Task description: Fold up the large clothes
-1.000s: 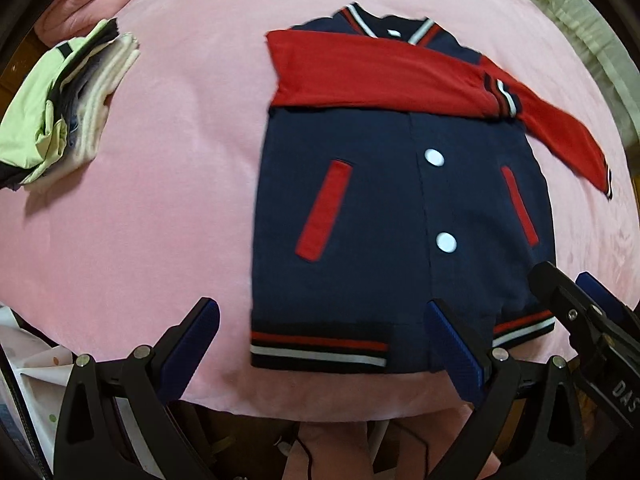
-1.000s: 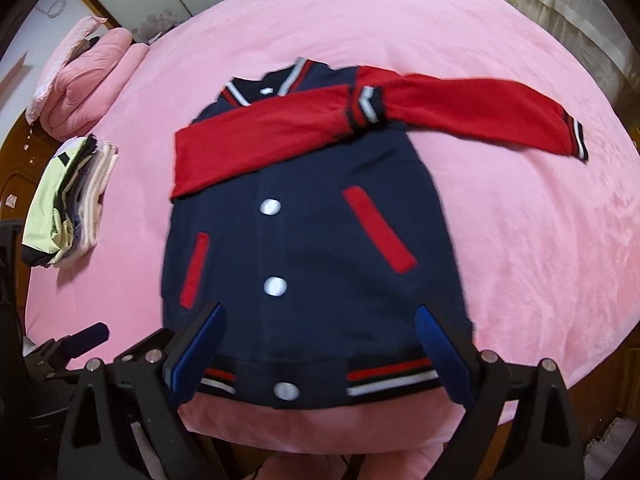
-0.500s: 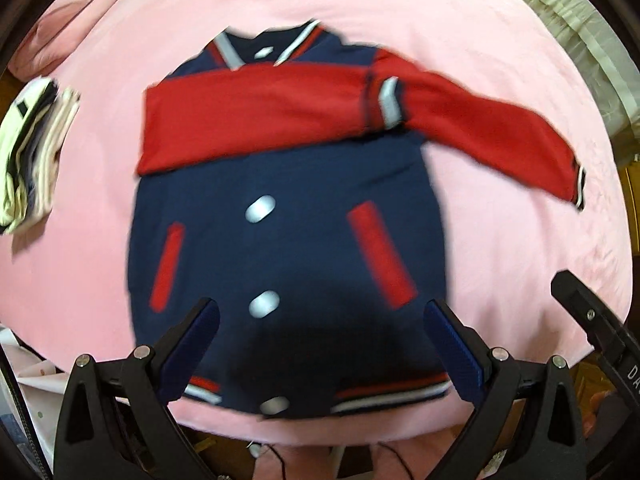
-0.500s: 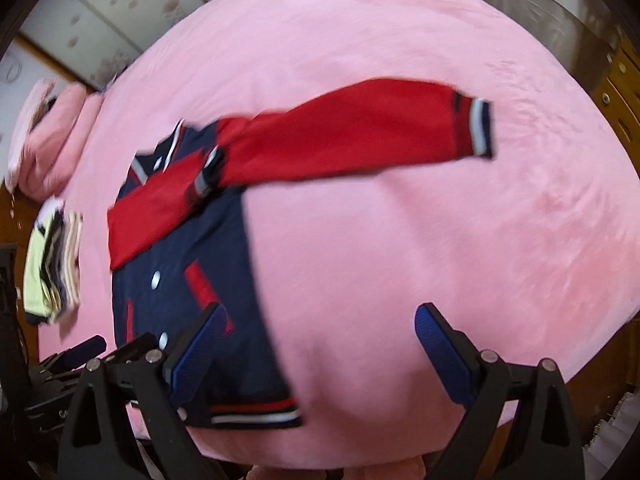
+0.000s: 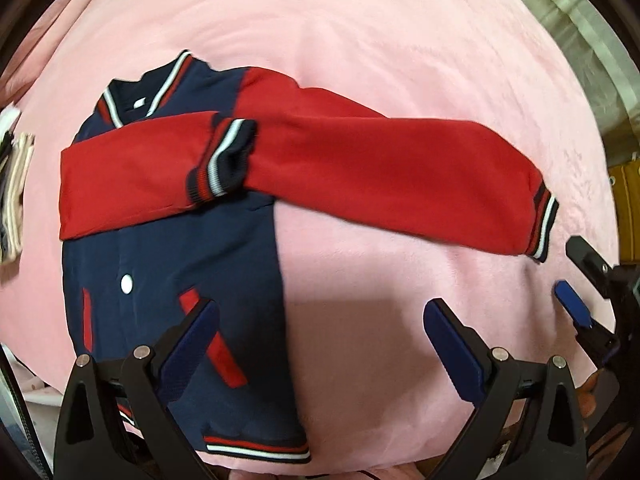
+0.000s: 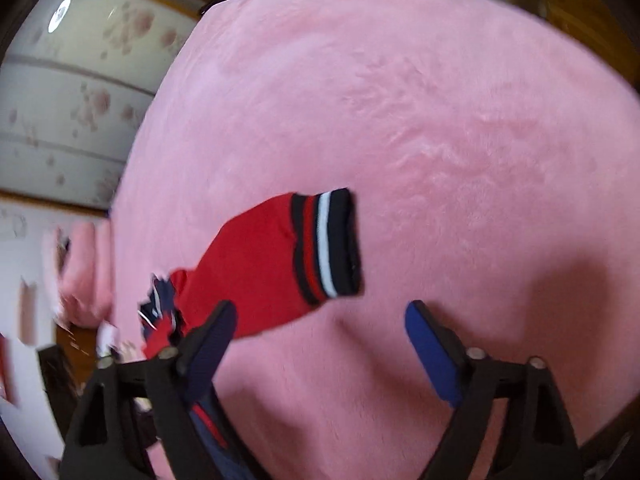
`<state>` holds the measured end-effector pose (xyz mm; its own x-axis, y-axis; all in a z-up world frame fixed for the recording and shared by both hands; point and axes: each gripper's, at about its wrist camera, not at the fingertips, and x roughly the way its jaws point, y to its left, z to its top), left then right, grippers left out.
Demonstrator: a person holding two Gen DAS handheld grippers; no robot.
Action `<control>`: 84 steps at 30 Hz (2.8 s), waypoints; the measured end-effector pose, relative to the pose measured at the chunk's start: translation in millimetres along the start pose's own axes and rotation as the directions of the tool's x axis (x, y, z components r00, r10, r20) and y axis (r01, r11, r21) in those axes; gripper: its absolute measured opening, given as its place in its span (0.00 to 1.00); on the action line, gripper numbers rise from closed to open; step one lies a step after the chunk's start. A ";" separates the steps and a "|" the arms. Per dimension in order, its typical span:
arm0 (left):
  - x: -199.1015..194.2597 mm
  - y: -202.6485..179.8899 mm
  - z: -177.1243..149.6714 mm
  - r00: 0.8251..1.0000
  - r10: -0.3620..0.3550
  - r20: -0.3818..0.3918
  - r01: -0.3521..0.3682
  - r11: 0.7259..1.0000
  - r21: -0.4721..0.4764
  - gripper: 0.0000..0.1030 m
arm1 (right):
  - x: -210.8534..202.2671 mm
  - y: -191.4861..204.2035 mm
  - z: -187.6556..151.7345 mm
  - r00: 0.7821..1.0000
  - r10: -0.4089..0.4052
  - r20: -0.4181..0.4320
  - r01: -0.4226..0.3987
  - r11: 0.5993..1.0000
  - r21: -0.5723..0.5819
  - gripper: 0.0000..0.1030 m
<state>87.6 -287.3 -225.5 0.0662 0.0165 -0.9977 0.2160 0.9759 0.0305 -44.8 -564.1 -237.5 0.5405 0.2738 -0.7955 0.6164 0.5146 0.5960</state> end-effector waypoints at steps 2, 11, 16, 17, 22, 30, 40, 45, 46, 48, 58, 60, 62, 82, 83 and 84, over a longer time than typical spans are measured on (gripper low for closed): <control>6.0 -4.8 4.5 1.000 0.010 -0.016 -0.010 1.000 -0.002 0.98 | 9.7 -9.7 3.2 1.000 0.018 -0.014 -0.017 0.998 0.056 0.64; 22.0 -2.0 16.8 0.999 0.010 -0.053 -0.013 0.998 -0.056 0.98 | 38.4 -12.5 11.5 0.999 0.044 -0.026 -0.040 0.990 0.139 0.08; 16.0 6.7 16.4 0.999 0.004 -0.033 -0.007 0.997 -0.076 0.98 | 25.3 2.6 12.6 1.000 0.021 0.020 -0.023 0.997 0.080 0.08; 14.3 9.3 16.9 1.000 0.003 -0.027 -0.006 0.997 -0.081 0.98 | 20.3 8.1 12.0 0.999 0.018 0.041 -0.020 0.998 0.063 0.07; 4.3 29.5 15.9 1.000 -0.007 0.013 0.008 0.992 -0.127 0.98 | -10.7 45.3 5.5 0.982 0.032 0.187 -0.026 0.999 -0.034 0.07; -18.7 106.5 -0.6 0.993 -0.033 0.109 0.051 0.984 -0.172 0.98 | -48.2 133.2 -23.0 0.936 0.109 0.335 -0.029 0.972 -0.235 0.07; -45.5 247.6 -17.7 0.983 -0.034 0.179 0.069 0.978 -0.196 0.98 | -44.7 266.5 -83.5 0.887 0.261 0.380 -0.120 0.926 -0.358 0.07; -46.0 319.9 -21.0 0.979 -0.030 0.201 0.080 0.966 -0.247 0.98 | -2.6 330.7 -128.6 0.911 0.280 0.302 -0.130 0.891 -0.435 0.07; -45.6 329.3 -22.6 0.978 -0.027 0.206 0.081 0.963 -0.256 0.98 | 6.9 341.9 -139.0 0.918 0.284 0.277 -0.139 0.884 -0.446 0.07; -46.2 355.1 -26.5 0.975 -0.020 0.221 0.083 0.957 -0.279 0.98 | 27.1 359.0 -157.2 0.933 0.278 0.228 -0.148 0.874 -0.463 0.07; -23.8 439.6 -44.1 0.977 0.015 0.213 0.068 0.923 -0.380 0.98 | 151.8 396.1 -236.2 0.996 0.079 0.031 -0.045 0.799 -0.600 0.08; -15.9 448.6 -47.6 0.978 0.016 0.210 0.070 0.916 -0.394 0.98 | 166.8 392.2 -245.2 0.999 0.053 0.006 -0.038 0.784 -0.619 0.08; -7.7 455.7 -51.1 0.979 0.025 0.204 0.062 0.912 -0.406 0.98 | 187.0 387.9 -253.7 1.000 0.025 -0.019 -0.031 0.779 -0.626 0.08; -4.4 433.0 0.6 0.863 -0.316 0.395 0.435 0.861 -0.264 0.64 | 222.6 356.4 -232.3 0.995 -0.048 -0.082 -0.003 0.843 -0.538 0.11; -0.6 424.2 11.5 0.840 -0.364 0.403 0.487 0.834 -0.261 0.62 | 223.3 349.3 -225.0 0.996 -0.040 -0.083 -0.009 0.854 -0.520 0.11; 4.9 418.7 20.0 0.824 -0.398 0.404 0.524 0.806 -0.275 0.57 | 223.1 343.9 -219.2 0.996 -0.029 -0.085 -0.018 0.861 -0.509 0.11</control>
<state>197.8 117.0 -216.4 0.3624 -0.4623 -0.8093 -0.0592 0.8551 -0.5150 162.3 -147.9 -234.0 0.4714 0.3267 -0.8192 0.2296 0.8513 0.4717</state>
